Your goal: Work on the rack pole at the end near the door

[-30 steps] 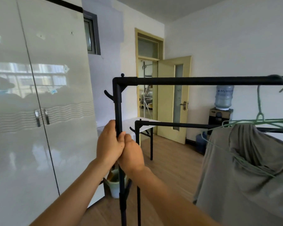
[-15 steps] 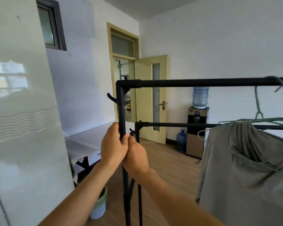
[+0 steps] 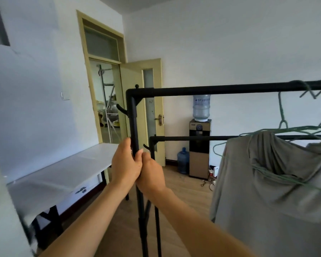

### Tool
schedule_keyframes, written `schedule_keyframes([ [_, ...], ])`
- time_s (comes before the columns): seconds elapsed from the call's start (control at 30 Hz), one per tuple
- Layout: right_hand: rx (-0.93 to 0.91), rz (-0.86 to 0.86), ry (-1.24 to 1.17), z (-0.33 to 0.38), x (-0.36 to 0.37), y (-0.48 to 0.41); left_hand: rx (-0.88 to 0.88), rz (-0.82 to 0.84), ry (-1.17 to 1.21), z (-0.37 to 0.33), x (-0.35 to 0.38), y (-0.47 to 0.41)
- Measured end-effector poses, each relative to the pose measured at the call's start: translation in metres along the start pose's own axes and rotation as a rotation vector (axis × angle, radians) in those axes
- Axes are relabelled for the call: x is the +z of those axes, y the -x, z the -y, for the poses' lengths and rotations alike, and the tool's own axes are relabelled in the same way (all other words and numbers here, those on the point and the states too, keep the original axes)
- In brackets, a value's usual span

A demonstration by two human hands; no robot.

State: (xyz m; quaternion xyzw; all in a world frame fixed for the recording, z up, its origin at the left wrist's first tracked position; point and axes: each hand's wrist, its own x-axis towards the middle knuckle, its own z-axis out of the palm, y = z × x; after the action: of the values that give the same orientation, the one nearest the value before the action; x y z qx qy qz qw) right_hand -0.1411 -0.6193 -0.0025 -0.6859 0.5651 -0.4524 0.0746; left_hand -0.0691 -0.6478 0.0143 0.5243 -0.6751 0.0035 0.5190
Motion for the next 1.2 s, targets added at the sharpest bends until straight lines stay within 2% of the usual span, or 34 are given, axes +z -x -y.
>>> schedule_keyframes([
  [0.73, 0.123, -0.116, 0.099, -0.279, 0.003, -0.316, 0.123, 0.114, 0.109, 0.01, 0.35, -0.245],
  [1.0, 0.201, -0.127, 0.161, -0.361, -0.001, -0.394, 0.151, 0.152, 0.156, 0.013, 0.459, -0.303],
  [1.2, 0.221, -0.173, 0.204, -0.392, -0.007, -0.424, 0.187, 0.168, 0.181, 0.01, 0.503, -0.327],
])
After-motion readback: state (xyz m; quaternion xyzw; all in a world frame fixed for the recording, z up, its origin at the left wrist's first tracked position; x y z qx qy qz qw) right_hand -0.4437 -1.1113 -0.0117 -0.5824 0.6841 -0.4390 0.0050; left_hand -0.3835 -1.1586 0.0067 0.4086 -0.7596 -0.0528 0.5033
